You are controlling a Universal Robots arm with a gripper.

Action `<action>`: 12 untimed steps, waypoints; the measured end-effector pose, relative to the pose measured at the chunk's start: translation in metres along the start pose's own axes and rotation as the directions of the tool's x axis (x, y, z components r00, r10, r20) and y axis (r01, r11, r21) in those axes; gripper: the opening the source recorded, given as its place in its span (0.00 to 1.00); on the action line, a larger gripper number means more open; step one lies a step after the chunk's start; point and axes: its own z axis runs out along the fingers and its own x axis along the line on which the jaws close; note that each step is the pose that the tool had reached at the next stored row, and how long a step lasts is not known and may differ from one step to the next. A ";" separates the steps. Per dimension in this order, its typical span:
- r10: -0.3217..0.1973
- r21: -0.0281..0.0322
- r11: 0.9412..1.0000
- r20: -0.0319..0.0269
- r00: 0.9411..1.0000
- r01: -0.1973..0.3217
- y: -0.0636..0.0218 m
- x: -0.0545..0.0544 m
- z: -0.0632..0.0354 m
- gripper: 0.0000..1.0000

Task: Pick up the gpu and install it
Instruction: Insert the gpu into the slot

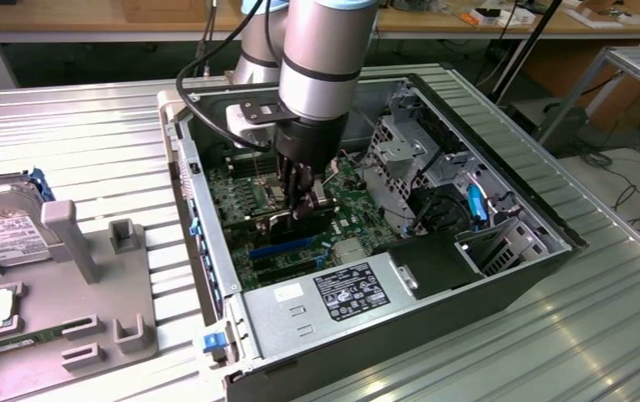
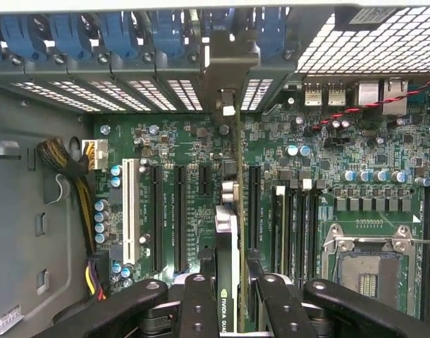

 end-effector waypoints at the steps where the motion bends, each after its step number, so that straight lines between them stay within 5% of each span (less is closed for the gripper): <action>1: 0.000 0.000 1.000 0.000 1.000 0.000 0.0002 0.000 0.0000 0.27; 12: 0.000 0.004 1.000 0.000 1.000 0.000 0.0002 0.000 0.0032 0.27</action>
